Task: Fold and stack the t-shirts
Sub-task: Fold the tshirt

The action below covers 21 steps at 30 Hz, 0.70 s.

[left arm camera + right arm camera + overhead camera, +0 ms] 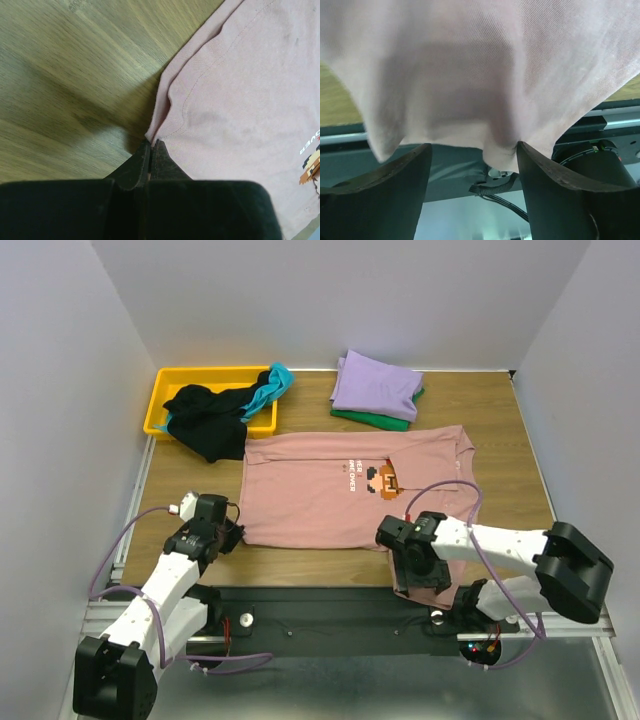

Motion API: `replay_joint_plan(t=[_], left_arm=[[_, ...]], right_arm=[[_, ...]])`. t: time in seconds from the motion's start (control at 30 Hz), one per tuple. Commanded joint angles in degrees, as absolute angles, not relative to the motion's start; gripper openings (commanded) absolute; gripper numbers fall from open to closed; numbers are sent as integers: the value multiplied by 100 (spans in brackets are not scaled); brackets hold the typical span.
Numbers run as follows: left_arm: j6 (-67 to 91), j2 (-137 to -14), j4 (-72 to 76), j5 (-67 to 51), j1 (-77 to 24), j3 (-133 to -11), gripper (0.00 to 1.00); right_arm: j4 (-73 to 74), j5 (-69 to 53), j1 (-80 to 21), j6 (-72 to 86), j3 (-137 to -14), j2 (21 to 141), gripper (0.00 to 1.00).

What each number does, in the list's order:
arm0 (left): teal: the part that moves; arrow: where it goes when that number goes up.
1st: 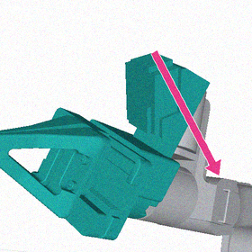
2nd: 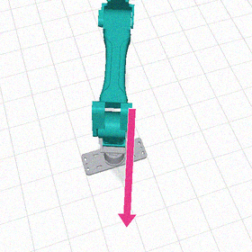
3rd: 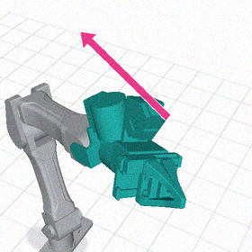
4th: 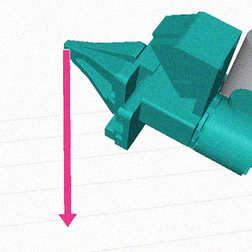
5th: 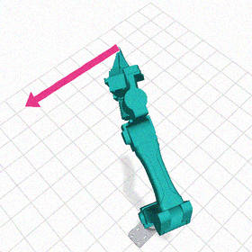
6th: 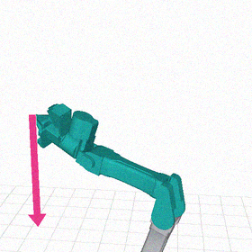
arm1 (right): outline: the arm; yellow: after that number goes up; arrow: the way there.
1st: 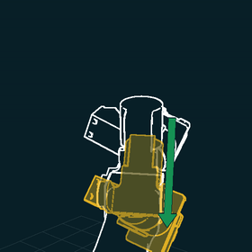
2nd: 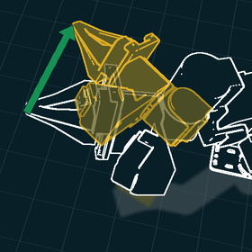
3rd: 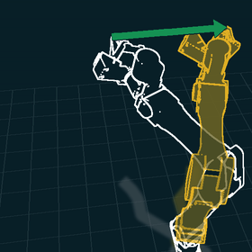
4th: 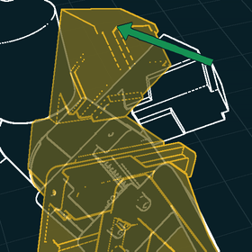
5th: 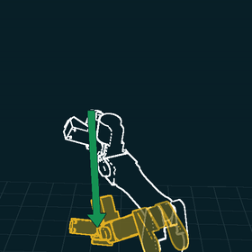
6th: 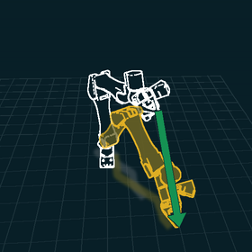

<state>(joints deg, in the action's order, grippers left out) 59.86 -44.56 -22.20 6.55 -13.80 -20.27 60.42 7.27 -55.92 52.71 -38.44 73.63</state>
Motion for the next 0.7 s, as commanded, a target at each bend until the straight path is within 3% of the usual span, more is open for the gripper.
replay_joint_plan(t=[0.0,0.4,0.63,0.67], left_arm=[[5915,-4448,-2171,905,-1389,-2083,0],[5968,-4421,-2224,993,-1389,-2136,0],[5994,-4386,-2294,1020,-1389,-2162,0],[5977,-4394,-2311,1020,-1389,-2197,0]], right_arm=[[5950,817,-5634,5414,-4016,7733,73],[5889,809,-5634,4941,-4289,8428,62],[5572,738,-5625,4684,-4324,8930,27],[5642,843,-5625,4719,-4376,8895,26]])
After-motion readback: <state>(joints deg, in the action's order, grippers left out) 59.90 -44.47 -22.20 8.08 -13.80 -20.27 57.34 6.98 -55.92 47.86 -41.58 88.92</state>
